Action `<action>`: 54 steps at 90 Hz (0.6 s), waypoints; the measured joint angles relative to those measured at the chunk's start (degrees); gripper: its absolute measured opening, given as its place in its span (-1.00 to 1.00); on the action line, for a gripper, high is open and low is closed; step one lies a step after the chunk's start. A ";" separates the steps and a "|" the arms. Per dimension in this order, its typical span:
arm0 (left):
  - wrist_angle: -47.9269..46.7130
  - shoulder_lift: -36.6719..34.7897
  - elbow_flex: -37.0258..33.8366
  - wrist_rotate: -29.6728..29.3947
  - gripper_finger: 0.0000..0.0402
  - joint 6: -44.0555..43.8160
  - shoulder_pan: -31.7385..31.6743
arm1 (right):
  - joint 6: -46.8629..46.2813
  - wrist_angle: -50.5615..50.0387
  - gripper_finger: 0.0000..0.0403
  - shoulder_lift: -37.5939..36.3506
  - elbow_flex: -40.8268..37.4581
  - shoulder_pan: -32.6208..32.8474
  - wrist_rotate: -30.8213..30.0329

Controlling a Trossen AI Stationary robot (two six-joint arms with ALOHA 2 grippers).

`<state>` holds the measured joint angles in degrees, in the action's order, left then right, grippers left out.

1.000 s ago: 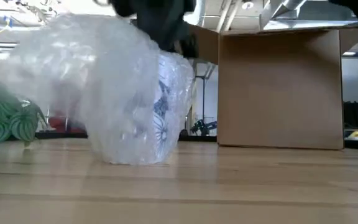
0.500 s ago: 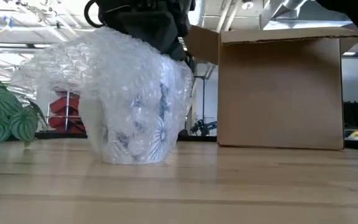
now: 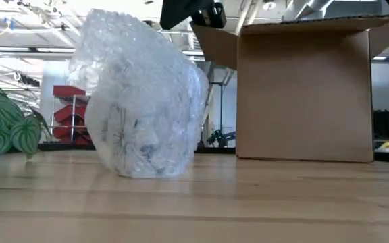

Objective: Wrap mug
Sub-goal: Wrap the blue mug with bubble wrap

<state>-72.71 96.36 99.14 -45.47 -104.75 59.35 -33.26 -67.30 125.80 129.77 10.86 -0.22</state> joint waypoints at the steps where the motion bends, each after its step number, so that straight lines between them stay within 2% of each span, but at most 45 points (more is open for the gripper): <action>1: -0.01 0.01 0.01 0.00 -1.00 0.00 0.00 | -0.06 -0.03 -0.97 0.00 0.00 -0.19 -0.07; 9: -0.02 0.02 0.01 -0.04 -1.00 0.00 -0.12 | -0.15 0.86 -0.86 0.07 -1.47 -1.17 -0.89; 16: -0.02 0.02 0.00 -0.09 -1.00 0.22 -0.17 | -0.15 5.42 -0.76 0.09 -4.90 -1.71 -2.02; 26: -0.02 0.02 0.00 -0.12 -1.00 0.59 -0.33 | -1.27 6.90 -0.72 0.28 -7.76 -1.67 0.20; 37: -0.23 0.02 0.01 -0.16 -1.00 0.61 -0.52 | -1.78 7.25 -0.78 0.06 -11.51 -0.63 1.23; 54: -0.69 0.04 0.00 -0.26 -1.00 0.61 -0.59 | -2.34 10.99 -0.98 -0.22 -15.82 1.46 1.38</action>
<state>-73.40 96.40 99.13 -45.74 -104.14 58.76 -35.61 -56.31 125.58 113.95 12.32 1.17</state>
